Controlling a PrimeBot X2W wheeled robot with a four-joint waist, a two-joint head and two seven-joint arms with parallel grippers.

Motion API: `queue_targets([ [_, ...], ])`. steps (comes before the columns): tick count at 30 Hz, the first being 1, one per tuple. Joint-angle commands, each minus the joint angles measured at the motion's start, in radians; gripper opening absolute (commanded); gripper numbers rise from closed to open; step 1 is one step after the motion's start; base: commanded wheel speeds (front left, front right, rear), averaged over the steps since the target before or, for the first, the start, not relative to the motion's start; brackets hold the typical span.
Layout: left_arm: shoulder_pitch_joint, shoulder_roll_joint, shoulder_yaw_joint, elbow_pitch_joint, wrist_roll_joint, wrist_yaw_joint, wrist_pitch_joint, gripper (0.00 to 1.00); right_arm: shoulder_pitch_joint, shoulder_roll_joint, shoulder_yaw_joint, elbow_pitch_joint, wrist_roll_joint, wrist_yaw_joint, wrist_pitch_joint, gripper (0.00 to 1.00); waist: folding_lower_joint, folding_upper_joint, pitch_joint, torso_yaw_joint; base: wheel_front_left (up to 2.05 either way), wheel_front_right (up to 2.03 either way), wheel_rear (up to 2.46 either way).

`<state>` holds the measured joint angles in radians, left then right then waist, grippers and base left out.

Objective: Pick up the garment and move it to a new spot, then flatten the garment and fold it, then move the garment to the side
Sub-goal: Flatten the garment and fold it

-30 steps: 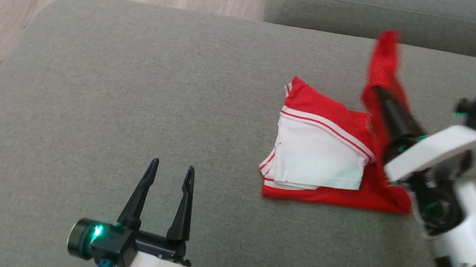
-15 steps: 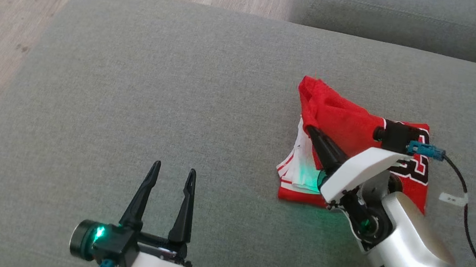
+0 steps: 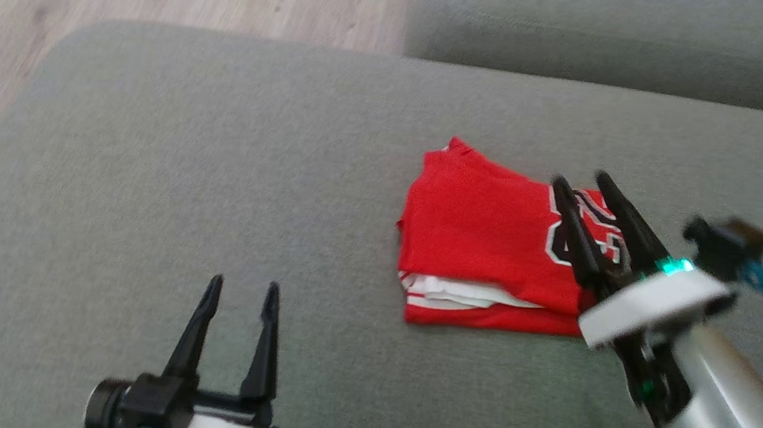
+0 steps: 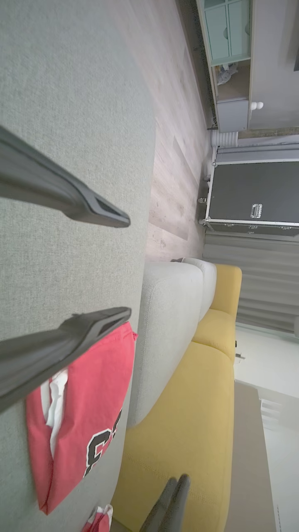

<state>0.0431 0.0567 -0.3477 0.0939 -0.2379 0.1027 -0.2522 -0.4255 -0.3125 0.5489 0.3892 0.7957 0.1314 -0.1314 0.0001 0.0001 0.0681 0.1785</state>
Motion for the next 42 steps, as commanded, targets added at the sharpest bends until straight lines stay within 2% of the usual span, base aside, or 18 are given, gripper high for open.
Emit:
queue_targets([
  [1, -0.001, -0.006, 0.047, -0.026, -0.003, 0.003, -0.01, 1.0, 0.033, -0.02, 0.008, -0.041, -0.011, -0.001, -0.048, 1.0, -0.0001, -0.0001, -0.042, -0.041, 0.0, 0.0, 0.0],
  [6, 0.052, -0.006, 0.097, -0.027, -0.006, 0.0, -0.01, 1.0, 0.146, -0.097, -0.009, -0.077, -0.074, -0.001, -0.124, 1.0, -0.0001, -0.0001, -0.093, -0.088, 0.0, 0.0, 0.0],
  [8, 0.075, -0.006, 0.112, -0.032, -0.006, -0.001, -0.01, 1.0, 0.192, -0.102, -0.06, -0.088, -0.124, -0.001, -0.129, 1.0, -0.0001, -0.0001, -0.107, -0.102, 0.0, 0.0, 0.0],
  [14, 0.147, -0.006, 0.14, -0.032, 0.007, -0.011, -0.01, 1.0, 0.389, -0.017, -0.292, -0.174, -0.348, -0.001, -0.13, 1.0, -0.0001, -0.0001, -0.15, -0.122, 0.0, 0.0, 0.0],
  [18, 0.183, -0.006, 0.16, -0.035, 0.004, -0.014, -0.01, 1.0, 0.482, 0.052, -0.362, -0.201, -0.418, -0.001, -0.13, 1.0, -0.0001, -0.0001, -0.169, -0.131, 0.0, 0.0, 0.0],
  [28, 0.193, -0.006, 0.183, -0.034, 0.007, -0.02, -0.01, 1.0, 0.527, 0.099, -0.369, -0.194, -0.456, -0.001, -0.13, 1.0, -0.0001, -0.0001, -0.188, -0.142, 0.0, 0.0, 0.0],
  [42, 0.204, -0.006, 0.196, -0.032, 0.01, -0.019, -0.01, 1.0, 0.532, 0.106, -0.359, -0.183, -0.463, -0.001, -0.13, 1.0, -0.0001, -0.0001, -0.192, -0.156, 0.0, 0.0, 0.0],
])
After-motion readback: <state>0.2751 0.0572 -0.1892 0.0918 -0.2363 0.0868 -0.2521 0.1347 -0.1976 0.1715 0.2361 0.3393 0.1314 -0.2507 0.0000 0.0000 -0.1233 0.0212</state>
